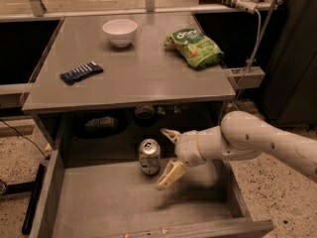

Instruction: Pick 7up can from top drawer and place on counter

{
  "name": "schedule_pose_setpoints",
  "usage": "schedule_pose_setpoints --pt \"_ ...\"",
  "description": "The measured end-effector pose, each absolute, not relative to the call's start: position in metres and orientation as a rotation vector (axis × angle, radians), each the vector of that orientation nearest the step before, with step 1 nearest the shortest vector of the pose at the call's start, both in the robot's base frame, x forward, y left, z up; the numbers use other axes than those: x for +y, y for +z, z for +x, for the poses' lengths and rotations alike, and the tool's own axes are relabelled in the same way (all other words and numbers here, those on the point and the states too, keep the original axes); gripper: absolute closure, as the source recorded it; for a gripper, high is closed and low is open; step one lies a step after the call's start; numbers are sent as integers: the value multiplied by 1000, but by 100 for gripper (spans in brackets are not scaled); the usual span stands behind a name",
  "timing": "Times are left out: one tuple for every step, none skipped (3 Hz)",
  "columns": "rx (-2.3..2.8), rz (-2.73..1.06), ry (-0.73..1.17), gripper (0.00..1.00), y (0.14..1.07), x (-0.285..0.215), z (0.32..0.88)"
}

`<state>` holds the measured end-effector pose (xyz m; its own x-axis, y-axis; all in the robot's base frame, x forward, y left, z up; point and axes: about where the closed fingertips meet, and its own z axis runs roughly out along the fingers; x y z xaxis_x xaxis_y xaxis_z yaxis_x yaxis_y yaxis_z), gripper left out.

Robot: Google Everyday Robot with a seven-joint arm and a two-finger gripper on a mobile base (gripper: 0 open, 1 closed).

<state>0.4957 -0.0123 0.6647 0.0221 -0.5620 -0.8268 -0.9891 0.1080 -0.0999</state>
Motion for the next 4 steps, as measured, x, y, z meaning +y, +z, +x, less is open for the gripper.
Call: schedule_pose_setpoints --pt "1645 -1494 782 0 665 0 500" --pt "1653 -1443 858 0 662 7 502" --pt "1653 -1443 859 18 662 7 502" --pt "1653 -1443 859 42 662 7 502"
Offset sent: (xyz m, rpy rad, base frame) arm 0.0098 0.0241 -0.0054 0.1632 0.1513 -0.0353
